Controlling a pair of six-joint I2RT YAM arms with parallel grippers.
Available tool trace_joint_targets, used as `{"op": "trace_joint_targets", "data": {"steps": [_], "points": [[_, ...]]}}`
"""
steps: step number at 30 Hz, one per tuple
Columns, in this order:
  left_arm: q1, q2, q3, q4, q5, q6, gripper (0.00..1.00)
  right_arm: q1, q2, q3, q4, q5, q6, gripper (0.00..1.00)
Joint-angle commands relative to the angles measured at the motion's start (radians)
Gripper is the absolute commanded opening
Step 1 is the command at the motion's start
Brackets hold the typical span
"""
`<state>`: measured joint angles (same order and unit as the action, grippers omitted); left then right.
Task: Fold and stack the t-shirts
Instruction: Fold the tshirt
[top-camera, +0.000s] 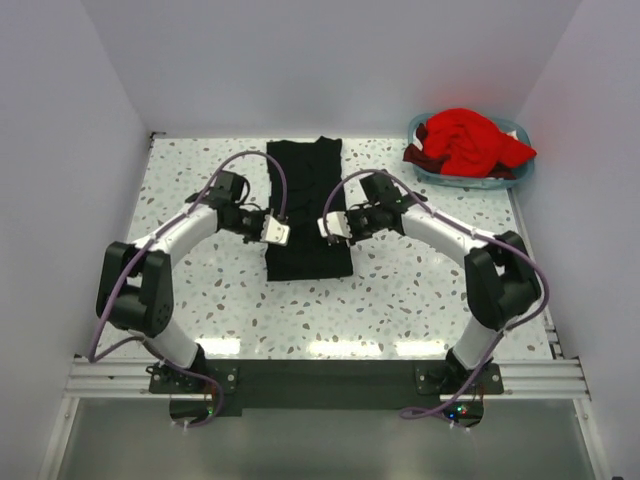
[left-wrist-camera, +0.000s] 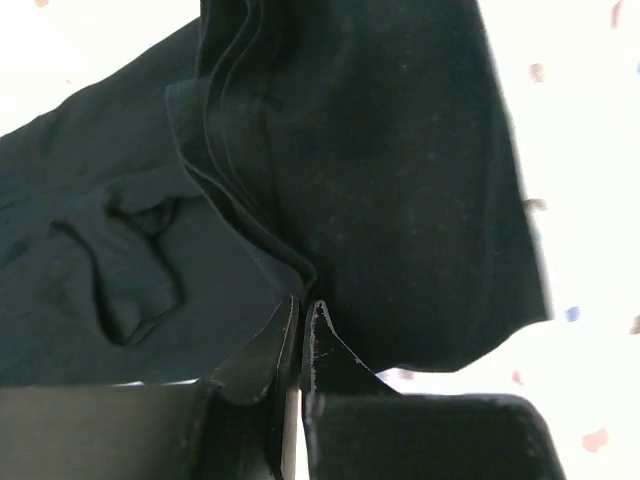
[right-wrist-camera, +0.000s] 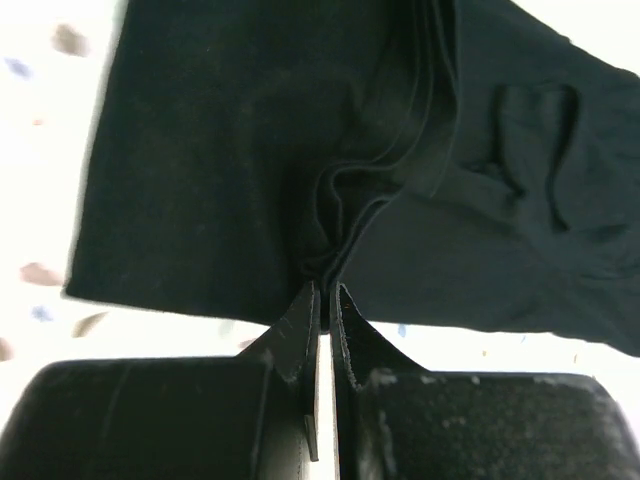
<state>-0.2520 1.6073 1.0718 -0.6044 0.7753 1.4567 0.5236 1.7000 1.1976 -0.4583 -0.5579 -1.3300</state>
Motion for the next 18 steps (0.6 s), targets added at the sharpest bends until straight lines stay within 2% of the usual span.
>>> {"op": "trace_joint_targets", "data": {"steps": [1,12,18], "points": [[0.037,0.061,0.094,0.022,0.039,0.051,0.00,-0.037,0.090,0.124,-0.003,-0.083,-0.055,0.00],[0.083,0.325,0.374,0.052,0.028,0.028,0.00,-0.111,0.337,0.420,-0.045,-0.102,-0.112,0.00],[0.089,0.402,0.438,0.066,0.010,0.036,0.00,-0.137,0.443,0.531,-0.045,-0.089,-0.118,0.00]]}}
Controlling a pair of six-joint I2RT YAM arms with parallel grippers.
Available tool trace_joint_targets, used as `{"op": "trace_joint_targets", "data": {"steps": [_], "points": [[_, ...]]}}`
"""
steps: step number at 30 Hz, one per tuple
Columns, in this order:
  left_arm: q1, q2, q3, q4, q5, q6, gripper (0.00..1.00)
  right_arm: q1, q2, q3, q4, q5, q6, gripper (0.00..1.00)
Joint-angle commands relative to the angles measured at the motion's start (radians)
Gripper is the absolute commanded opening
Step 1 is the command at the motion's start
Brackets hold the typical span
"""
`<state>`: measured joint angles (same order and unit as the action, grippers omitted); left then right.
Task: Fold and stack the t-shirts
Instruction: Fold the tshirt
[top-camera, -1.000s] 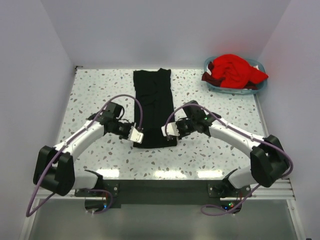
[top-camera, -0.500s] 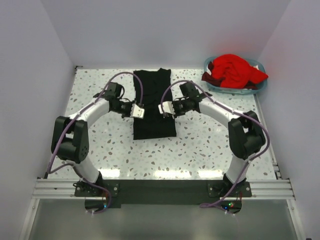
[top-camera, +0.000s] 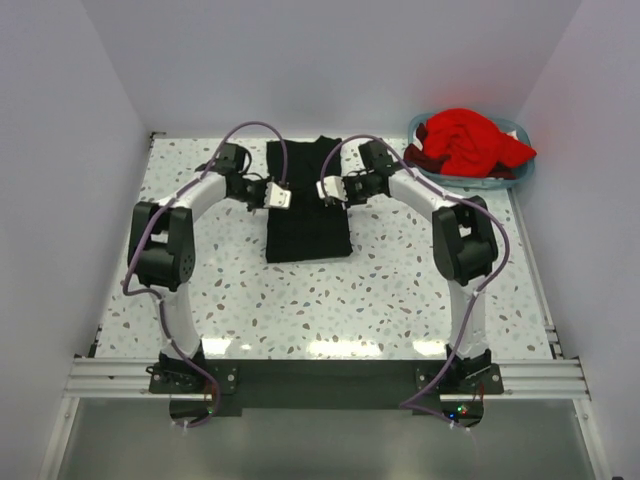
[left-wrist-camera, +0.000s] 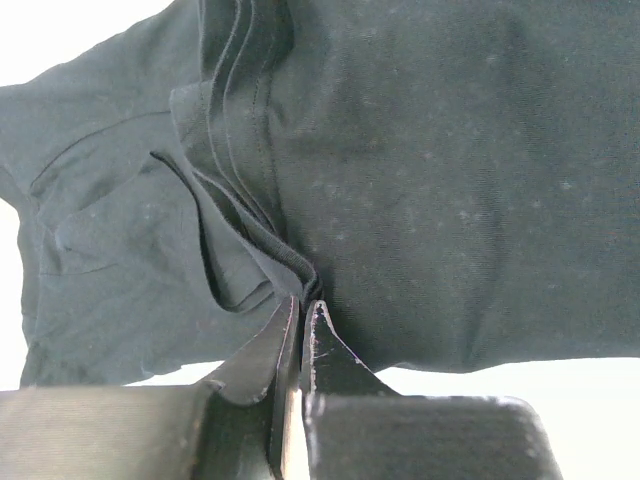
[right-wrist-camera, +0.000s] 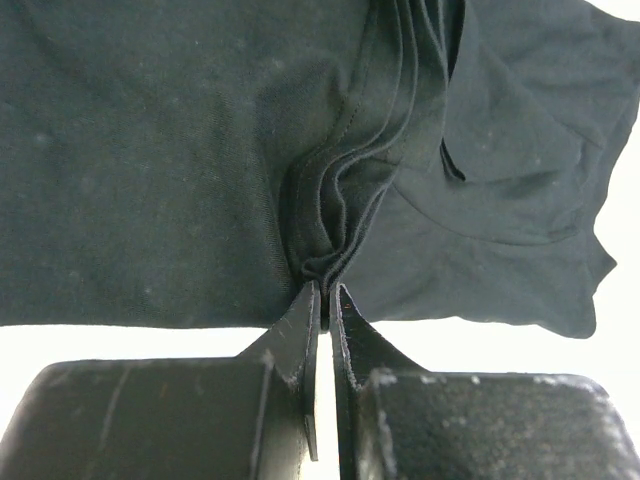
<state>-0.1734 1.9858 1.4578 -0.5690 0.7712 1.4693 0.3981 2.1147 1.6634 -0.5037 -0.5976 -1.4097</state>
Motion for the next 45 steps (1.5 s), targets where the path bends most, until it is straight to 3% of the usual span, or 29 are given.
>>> {"op": "trace_joint_targets", "data": {"steps": [1,7,9,13,17,18,21,22,24,27,28,30,31,34,36,39,45], "points": [[0.011,0.033,0.055,0.040,0.014,0.020,0.00,-0.013,0.050,0.068,0.013,-0.048,-0.041,0.00],[0.011,0.070,0.052,0.108,-0.022,-0.033,0.00,-0.016,0.100,0.082,0.096,-0.011,-0.034,0.00],[0.011,0.070,0.039,0.149,-0.036,-0.055,0.07,-0.015,0.105,0.084,0.100,0.010,-0.037,0.03],[0.011,0.084,0.068,0.181,-0.072,-0.139,0.21,-0.015,0.088,0.061,0.174,0.039,0.015,0.50],[0.029,0.021,0.076,0.173,-0.090,-0.243,0.38,-0.016,0.012,0.076,0.205,0.128,0.118,0.55],[0.040,-0.001,0.072,0.172,-0.086,-0.272,0.47,-0.018,-0.007,0.079,0.199,0.137,0.174,0.57],[0.051,-0.082,0.061,0.155,-0.060,-0.450,0.51,-0.016,-0.086,0.108,0.113,0.151,0.311,0.62],[0.051,-0.116,0.068,0.082,-0.038,-0.525,0.51,-0.013,-0.102,0.122,0.055,0.147,0.374,0.65],[0.048,-0.154,0.050,0.057,0.051,-0.662,0.51,0.007,-0.111,0.197,-0.040,0.122,0.559,0.65],[0.046,-0.205,-0.042,0.087,0.203,-0.999,0.51,0.036,-0.091,0.282,-0.212,0.056,0.837,0.60],[0.043,-0.214,-0.080,0.163,0.232,-1.203,0.50,0.041,-0.075,0.289,-0.264,0.026,0.910,0.56],[0.032,-0.234,-0.219,0.288,0.321,-1.418,0.48,0.050,-0.049,0.297,-0.308,-0.061,1.099,0.51],[0.026,-0.242,-0.272,0.442,0.333,-1.619,0.47,0.051,-0.026,0.286,-0.329,-0.092,1.152,0.46],[-0.009,-0.266,-0.495,0.749,0.341,-1.867,0.46,0.051,-0.002,0.208,-0.270,-0.185,1.322,0.41],[-0.026,-0.243,-0.533,0.834,0.336,-1.934,0.46,0.053,0.016,0.142,-0.201,-0.209,1.435,0.41],[-0.020,-0.164,-0.556,0.897,0.300,-1.971,0.45,0.050,0.086,0.115,-0.157,-0.235,1.471,0.40],[0.034,0.010,-0.548,0.824,0.267,-1.940,0.42,-0.013,0.183,0.003,-0.130,-0.209,1.473,0.38]]}}
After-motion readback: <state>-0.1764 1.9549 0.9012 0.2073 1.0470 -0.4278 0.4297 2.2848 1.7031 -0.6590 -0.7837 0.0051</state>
